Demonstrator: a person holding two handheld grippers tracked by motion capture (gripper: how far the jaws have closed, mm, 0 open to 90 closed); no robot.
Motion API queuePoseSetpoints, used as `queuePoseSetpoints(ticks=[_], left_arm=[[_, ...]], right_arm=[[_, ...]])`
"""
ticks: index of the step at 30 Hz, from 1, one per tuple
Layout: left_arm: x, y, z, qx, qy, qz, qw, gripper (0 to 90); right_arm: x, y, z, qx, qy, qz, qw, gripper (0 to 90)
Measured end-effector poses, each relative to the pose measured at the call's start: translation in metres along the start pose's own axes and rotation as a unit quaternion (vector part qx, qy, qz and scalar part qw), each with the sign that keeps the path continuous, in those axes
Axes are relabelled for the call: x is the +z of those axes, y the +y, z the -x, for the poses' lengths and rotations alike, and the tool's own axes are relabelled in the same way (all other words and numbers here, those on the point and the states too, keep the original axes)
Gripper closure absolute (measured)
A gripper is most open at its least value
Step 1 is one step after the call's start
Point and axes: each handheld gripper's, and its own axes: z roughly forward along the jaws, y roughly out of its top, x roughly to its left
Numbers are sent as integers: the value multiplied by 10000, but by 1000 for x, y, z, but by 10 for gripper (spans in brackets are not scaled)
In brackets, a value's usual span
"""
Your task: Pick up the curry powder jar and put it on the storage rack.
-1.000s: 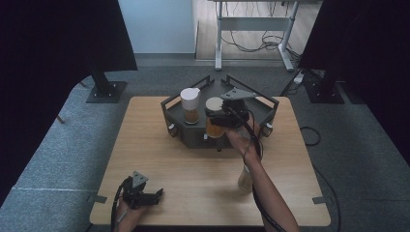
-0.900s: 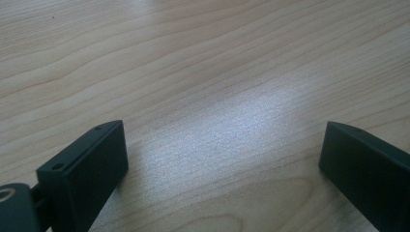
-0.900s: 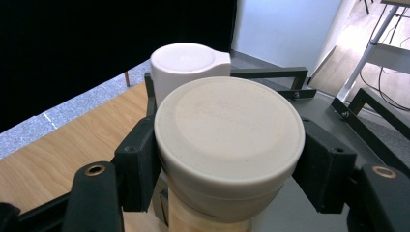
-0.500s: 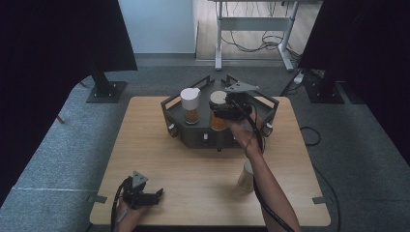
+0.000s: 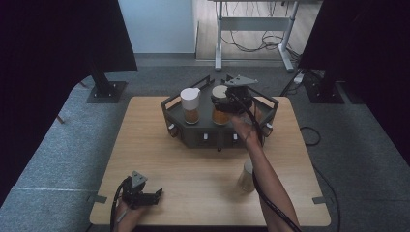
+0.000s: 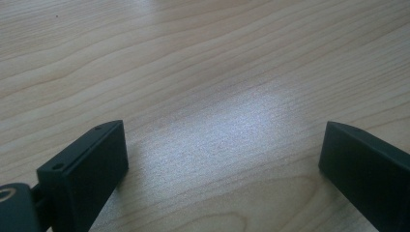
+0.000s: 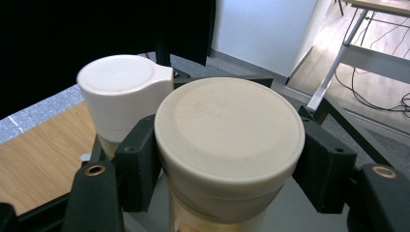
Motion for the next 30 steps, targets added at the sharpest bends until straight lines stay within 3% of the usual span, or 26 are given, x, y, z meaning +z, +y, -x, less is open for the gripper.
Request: queuePoseSetpoints(ticks=[16,30], left_arm=[[0,0,0,4,1,0,10000,30],[0,0,0,-9,-7,15,10000,30]], right_arm=[[20,-8,13,62,-28,-48,10000,328],[26,-15,19,144,11,-65,9999,327]])
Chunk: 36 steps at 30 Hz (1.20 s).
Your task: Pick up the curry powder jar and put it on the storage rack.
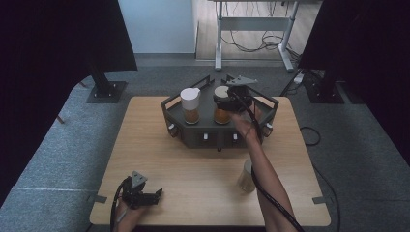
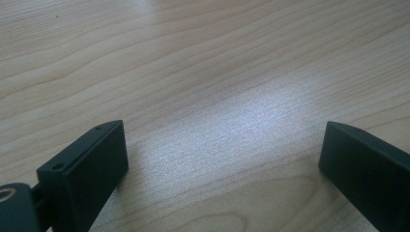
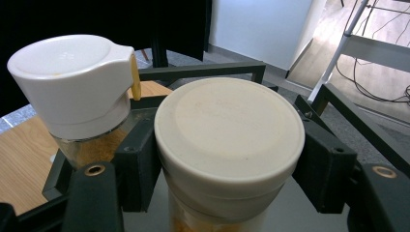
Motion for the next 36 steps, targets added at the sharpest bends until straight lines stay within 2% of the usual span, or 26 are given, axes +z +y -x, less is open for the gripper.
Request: queuePoseSetpoints(ticks=[10,17,22,36], left_arm=[[0,0,0,-1,2,5,10000,30],[0,0,0,-3,1,5,10000,30],[0,0,0,-7,2,9,10000,30],[0,0,0,-5,1,12,10000,30]], right_arm=[[-1,-1,-3,-32,24,19,10000,314],[5,-4,1,136,144,-46,9998,135],[6,-7,0,60,199,145,9997,47],[-3,-9,0,-17,250,202,9995,36]])
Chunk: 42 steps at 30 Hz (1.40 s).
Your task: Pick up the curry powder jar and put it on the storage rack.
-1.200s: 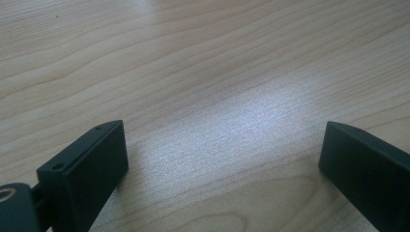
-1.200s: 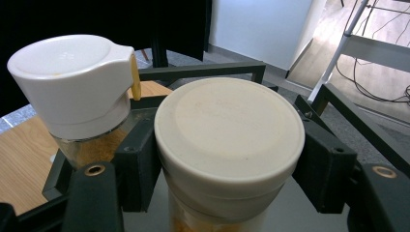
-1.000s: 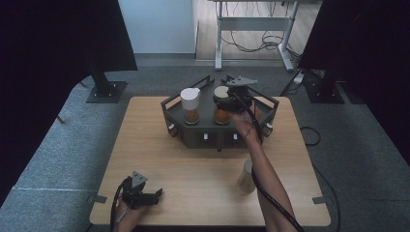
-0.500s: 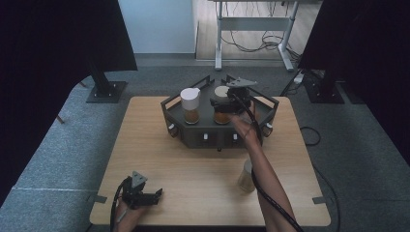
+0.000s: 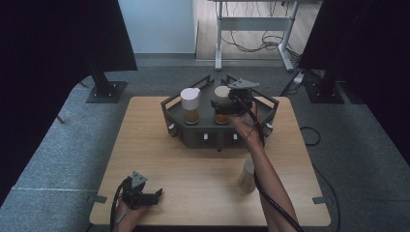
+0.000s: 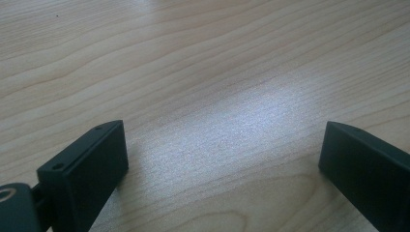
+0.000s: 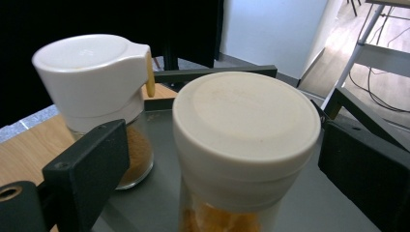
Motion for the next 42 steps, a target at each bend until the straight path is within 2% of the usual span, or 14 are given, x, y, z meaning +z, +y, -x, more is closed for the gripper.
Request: queuePoseSetpoints(ticks=[10,22,42], left_arm=[[0,0,0,-23,3,20,10000,30],[0,0,1,-40,4,26,10000,30],[1,0,2,-89,14,55,9999,30]], right_arm=[[-16,-1,2,-134,-99,101,9998,47],[-33,-5,0,-224,-90,221,9995,55],[-53,-16,2,-299,-126,211,9992,57]])
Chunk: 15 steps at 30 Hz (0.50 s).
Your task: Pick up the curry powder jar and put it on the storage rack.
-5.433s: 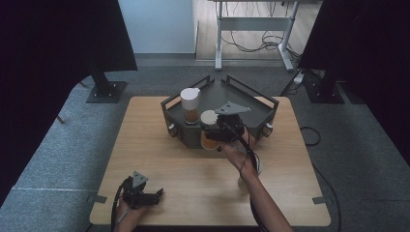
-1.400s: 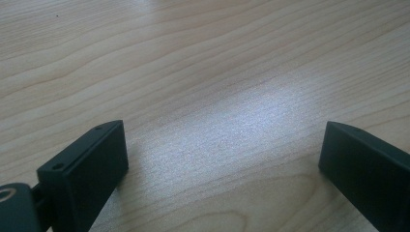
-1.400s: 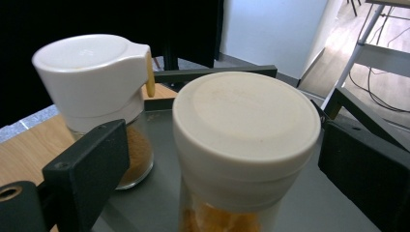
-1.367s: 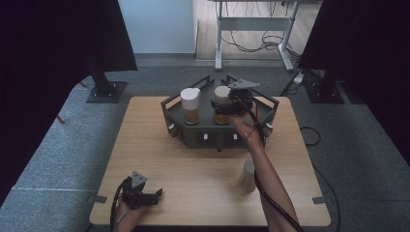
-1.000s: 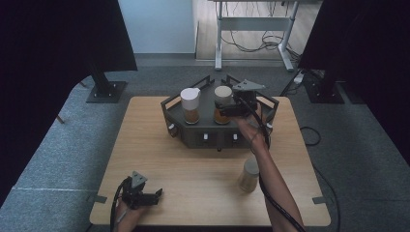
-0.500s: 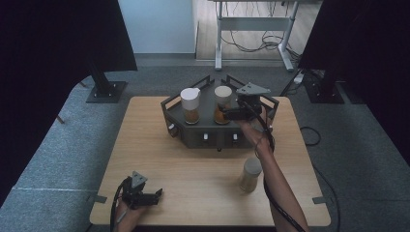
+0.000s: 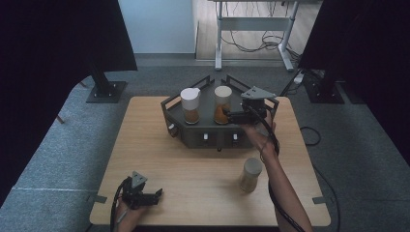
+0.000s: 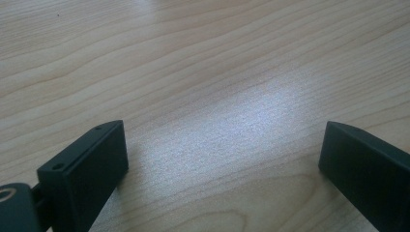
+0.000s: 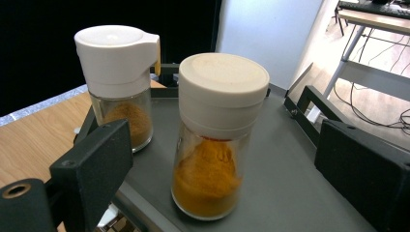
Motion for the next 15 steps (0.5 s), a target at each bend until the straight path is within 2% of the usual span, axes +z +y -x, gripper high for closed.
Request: queuePoseSetpoints(ticks=[15], left_arm=[[0,0,0,-14,6,-1,10000,30]], right_arm=[[-15,-7,-1,-143,-21,-37,9999,69]])
